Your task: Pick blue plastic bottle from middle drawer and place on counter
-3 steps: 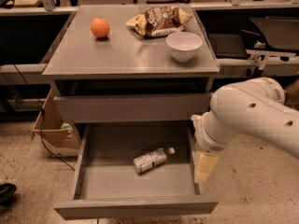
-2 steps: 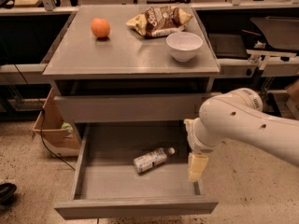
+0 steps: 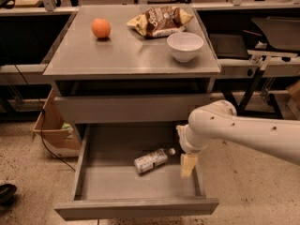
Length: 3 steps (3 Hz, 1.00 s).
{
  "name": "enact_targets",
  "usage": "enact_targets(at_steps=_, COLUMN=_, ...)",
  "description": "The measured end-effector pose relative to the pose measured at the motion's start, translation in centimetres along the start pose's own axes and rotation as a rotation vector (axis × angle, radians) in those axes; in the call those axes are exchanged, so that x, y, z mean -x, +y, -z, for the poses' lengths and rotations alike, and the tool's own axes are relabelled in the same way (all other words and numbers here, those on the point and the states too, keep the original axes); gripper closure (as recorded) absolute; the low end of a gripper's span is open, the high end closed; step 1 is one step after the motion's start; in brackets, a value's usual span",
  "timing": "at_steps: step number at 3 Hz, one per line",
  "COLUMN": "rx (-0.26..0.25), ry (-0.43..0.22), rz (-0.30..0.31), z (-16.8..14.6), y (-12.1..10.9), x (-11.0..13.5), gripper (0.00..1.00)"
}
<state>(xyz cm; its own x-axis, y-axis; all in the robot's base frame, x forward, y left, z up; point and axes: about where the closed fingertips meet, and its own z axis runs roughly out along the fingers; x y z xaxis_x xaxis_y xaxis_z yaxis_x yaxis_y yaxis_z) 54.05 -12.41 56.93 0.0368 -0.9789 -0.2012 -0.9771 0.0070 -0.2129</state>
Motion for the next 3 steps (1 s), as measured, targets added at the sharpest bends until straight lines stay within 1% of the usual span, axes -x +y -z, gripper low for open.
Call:
enact_targets(at_steps=1, rx=0.026, ry=-0.028, rz=0.005, z=-4.1, y=-0.5, x=-0.2, gripper=0.00)
enact_targets(at_steps=3, rx=0.064, ry=-0.107, rz=0.016, z=-11.1, y=-1.2, x=0.9, gripper=0.00)
